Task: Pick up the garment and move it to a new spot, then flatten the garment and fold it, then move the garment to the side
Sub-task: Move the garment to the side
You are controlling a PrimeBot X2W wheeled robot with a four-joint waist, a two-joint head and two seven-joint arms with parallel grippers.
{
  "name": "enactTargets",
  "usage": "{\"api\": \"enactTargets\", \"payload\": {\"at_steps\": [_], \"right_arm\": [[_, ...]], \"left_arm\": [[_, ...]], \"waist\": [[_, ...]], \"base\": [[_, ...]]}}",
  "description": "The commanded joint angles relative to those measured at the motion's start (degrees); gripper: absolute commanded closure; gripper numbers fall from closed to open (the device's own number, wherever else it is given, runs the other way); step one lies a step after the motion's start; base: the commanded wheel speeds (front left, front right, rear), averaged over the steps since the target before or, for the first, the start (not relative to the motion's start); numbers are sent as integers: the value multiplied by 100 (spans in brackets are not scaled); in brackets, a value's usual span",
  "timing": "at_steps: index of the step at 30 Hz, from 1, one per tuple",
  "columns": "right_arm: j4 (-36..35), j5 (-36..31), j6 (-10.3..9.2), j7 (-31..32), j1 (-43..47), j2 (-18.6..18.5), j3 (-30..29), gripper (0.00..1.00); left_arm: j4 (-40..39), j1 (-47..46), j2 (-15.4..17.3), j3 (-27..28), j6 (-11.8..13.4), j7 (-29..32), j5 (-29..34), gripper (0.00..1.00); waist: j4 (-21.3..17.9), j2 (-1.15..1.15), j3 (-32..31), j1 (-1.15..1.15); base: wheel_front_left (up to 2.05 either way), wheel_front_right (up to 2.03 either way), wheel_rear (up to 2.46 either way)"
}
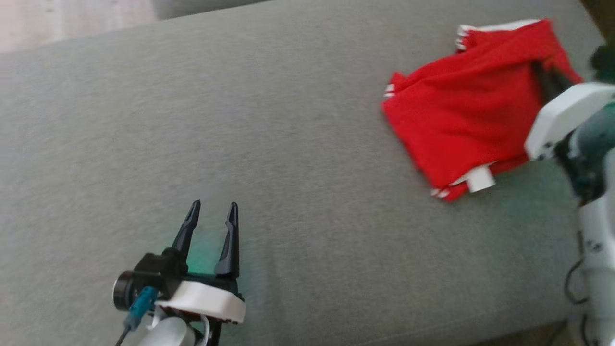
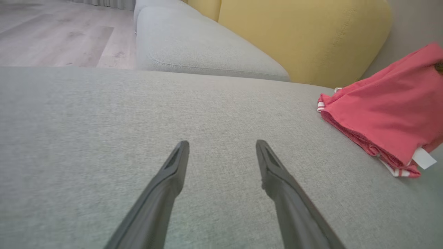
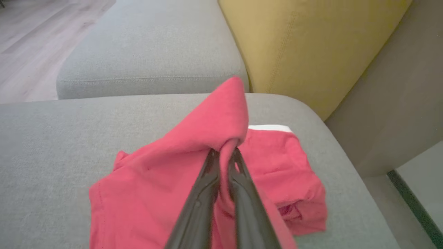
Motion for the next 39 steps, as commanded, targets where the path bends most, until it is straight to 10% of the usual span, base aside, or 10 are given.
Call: {"api": "enactTargets", "payload": {"at_steps": [1, 17, 19, 20, 21, 39], "right_arm": [[-120, -47, 40, 40, -328, -225, -30, 100], [410, -863, 40, -13, -594, -1293, -1196, 100], [480, -1029, 40, -87, -566, -1354, -1365, 55], [528, -1110, 40, -130, -553, -1365, -1452, 5], [599, -1307, 40, -272, -554, -1318, -1675, 0], [521, -1481, 40, -1318, -300, -365, -1034, 0]], "left_arm": [[-128, 13, -10, 173, -15, -94, -40, 0], [-131, 210, -70, 120, -74, -166, -5, 0], [-144, 217, -73, 99, -61, -157, 4, 0], [-147, 223, -72, 84, -55, -147, 11, 0], [-157, 227, -69, 49, -51, -122, 22, 0], [-314, 309, 145, 209, 113, -31, -65, 0]], "waist": [[332, 0, -147, 0], [1166, 0, -110, 0], [1198, 0, -87, 0], [1206, 0, -77, 0], [1214, 0, -61, 0], [971, 0, -582, 0]], "base": [[0, 0, 0], [0, 0, 0], [0, 0, 0], [0, 0, 0], [0, 0, 0], [0, 0, 0]]}}
